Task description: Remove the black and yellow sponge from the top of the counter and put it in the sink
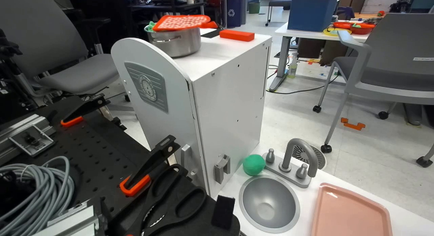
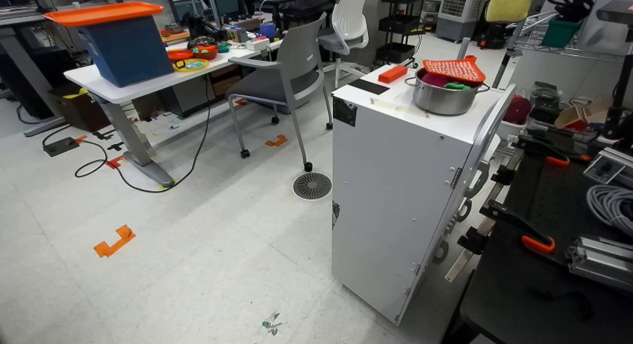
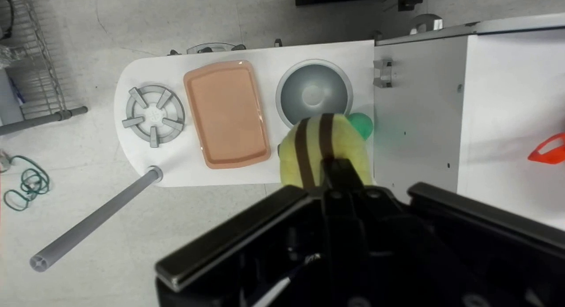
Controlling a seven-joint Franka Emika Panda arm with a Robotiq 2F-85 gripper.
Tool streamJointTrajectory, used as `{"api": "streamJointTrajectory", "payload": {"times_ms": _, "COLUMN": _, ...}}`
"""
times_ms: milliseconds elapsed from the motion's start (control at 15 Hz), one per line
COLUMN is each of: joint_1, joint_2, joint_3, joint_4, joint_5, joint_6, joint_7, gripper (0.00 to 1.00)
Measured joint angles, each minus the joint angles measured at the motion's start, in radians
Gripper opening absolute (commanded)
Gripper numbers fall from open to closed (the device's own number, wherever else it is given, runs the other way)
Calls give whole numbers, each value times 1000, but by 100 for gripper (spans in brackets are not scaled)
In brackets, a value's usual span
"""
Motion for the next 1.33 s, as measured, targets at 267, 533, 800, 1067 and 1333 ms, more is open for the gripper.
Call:
{"api": "streamJointTrajectory", "payload": {"times_ms": 267, "joint_1": 0, "joint_2": 15, "joint_3": 0, "joint_4": 4, "joint_5": -24, "joint_6": 17, "joint_7": 34, "gripper": 26}}
{"api": "streamJointTrajectory", "payload": {"times_ms": 533, "joint_1": 0, "joint_2": 20, "joint_3": 0, "joint_4": 13, "joint_5": -25, "joint_6": 26, "joint_7": 52, "gripper": 47}}
{"api": "streamJointTrajectory", "payload": {"times_ms": 800, "joint_1": 0, "joint_2": 21, "joint_3": 0, "joint_4": 15, "joint_5": -25, "joint_6": 30, "joint_7": 60, "gripper": 77}}
{"api": "streamJointTrajectory", "payload": {"times_ms": 1067, "joint_1": 0, "joint_2": 21, "joint_3": 0, "joint_4": 15, "joint_5": -25, "joint_6": 32, "joint_7": 60, "gripper": 100}}
{"api": "streamJointTrajectory", "payload": {"times_ms": 1333, "joint_1": 1, "joint_2": 20, "joint_3": 3, "joint_4": 15, "joint_5": -25, "joint_6": 39, "joint_7": 60, "gripper": 100}}
